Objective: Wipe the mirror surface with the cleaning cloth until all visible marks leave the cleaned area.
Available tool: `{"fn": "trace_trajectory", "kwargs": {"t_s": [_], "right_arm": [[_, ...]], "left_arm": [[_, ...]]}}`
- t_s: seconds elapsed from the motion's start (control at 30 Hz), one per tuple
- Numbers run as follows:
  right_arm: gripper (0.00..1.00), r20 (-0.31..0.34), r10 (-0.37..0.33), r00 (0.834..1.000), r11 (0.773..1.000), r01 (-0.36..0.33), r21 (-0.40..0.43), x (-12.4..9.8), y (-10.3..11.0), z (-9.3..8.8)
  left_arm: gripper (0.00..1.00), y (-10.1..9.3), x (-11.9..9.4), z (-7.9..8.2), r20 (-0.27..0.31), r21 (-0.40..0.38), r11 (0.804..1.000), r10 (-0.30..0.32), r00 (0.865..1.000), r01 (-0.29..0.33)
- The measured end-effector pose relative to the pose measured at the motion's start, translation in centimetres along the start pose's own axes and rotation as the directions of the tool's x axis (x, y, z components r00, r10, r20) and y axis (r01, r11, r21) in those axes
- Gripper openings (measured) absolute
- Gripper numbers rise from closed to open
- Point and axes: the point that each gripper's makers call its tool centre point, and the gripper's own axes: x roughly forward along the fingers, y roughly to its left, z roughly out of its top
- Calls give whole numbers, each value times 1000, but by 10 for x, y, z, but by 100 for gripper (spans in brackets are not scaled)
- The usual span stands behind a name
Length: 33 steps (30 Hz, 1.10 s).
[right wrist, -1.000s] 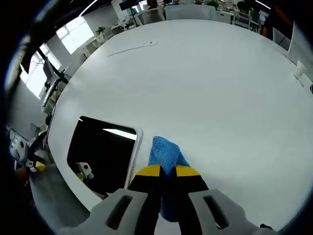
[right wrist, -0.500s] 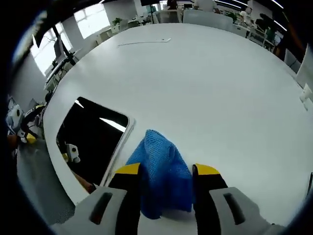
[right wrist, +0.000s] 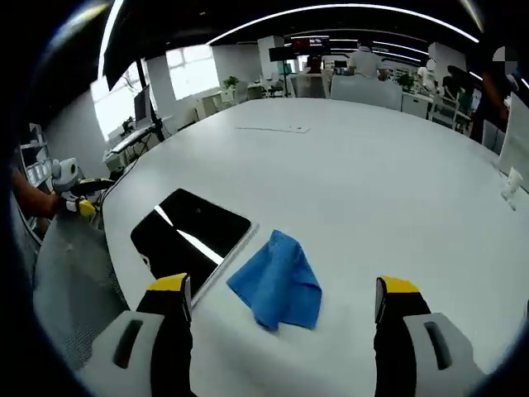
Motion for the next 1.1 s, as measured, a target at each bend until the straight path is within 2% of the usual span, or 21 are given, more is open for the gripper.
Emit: {"fn": "trace_trajectory", "kwargs": {"t_s": [0.13,0.17,0.2,0.23,0.27,0.33,0.4,0.47,0.53,0.57,0.63,0.7,0.73,0.8,0.83,0.9,0.97,1.0,1.03,1.07,1.1], "right_arm": [[98,-25,-40,999,999,40,8,-15,-1,-20],[98,-29,-49,998,999,49,2,-19,-1,-24],[98,-45,-55,997,998,55,8,-23,-1,-28],[98,-55,-55,997,998,55,12,-29,1,-31],[98,-48,-54,997,999,53,-10,-33,2,-30],[98,-69,-63,996,993,55,-106,-40,-4,-31],[98,-46,-47,998,992,41,-122,-46,-6,-27],[98,-52,-49,997,991,42,-131,-52,-10,-28],[98,-35,-32,999,980,25,-197,-54,-12,-25],[98,-65,-23,998,976,9,-219,-57,-12,-29],[98,-8,-3,1000,986,2,-164,-64,-11,-17],[98,-30,26,999,986,-31,-166,-67,-8,-22],[98,-26,17,1000,987,-21,-161,-67,-9,-24],[98,-30,-4,1000,995,1,-103,-66,-7,-33],[98,-17,18,1000,998,-19,-60,-64,1,-35],[98,-1,-14,1000,987,14,-162,-60,-1,-38],[98,-1,-32,999,995,32,-94,-55,0,-44],[98,-8,-7,1000,1000,6,-30,-52,6,-47],[98,-14,22,1000,999,-23,-33,-52,13,-48],[98,-55,61,997,992,-66,-107,-53,21,-51],[98,-44,43,998,984,-50,-169,-55,20,-46]], "left_arm": [[99,18,-9,7,-7,90,995,-50,999,50],[99,23,-10,4,-53,118,991,-52,997,57],[99,22,-12,4,-82,136,987,-71,994,82],[99,15,-18,14,-73,161,979,-114,991,125],[99,11,-22,24,-49,176,974,-137,989,144],[99,3,-34,34,-50,161,968,-189,981,194],[99,1,-42,35,-71,192,958,-204,976,214],[99,6,-39,26,-77,194,958,-200,977,211],[99,10,-36,18,-92,202,963,-165,982,181],[99,13,-34,23,-55,189,971,-136,989,144],[99,10,-30,29,14,112,985,-135,991,133],[99,3,-30,32,10,113,983,-150,989,148],[99,3,-30,40,54,132,984,-124,991,116],[99,0,-30,35,25,119,986,-118,993,115],[99,0,-30,34,40,124,986,-115,993,109],[99,2,-27,30,52,102,990,-108,993,102],[99,1,-24,25,46,102,990,-101,994,96],[99,-1,-22,22,44,104,990,-99,994,94],[99,-2,-21,20,41,107,989,-104,994,99],[99,-4,-21,17,35,105,989,-106,994,102],[99,-5,-21,14,30,99,989,-113,993,109]]}}
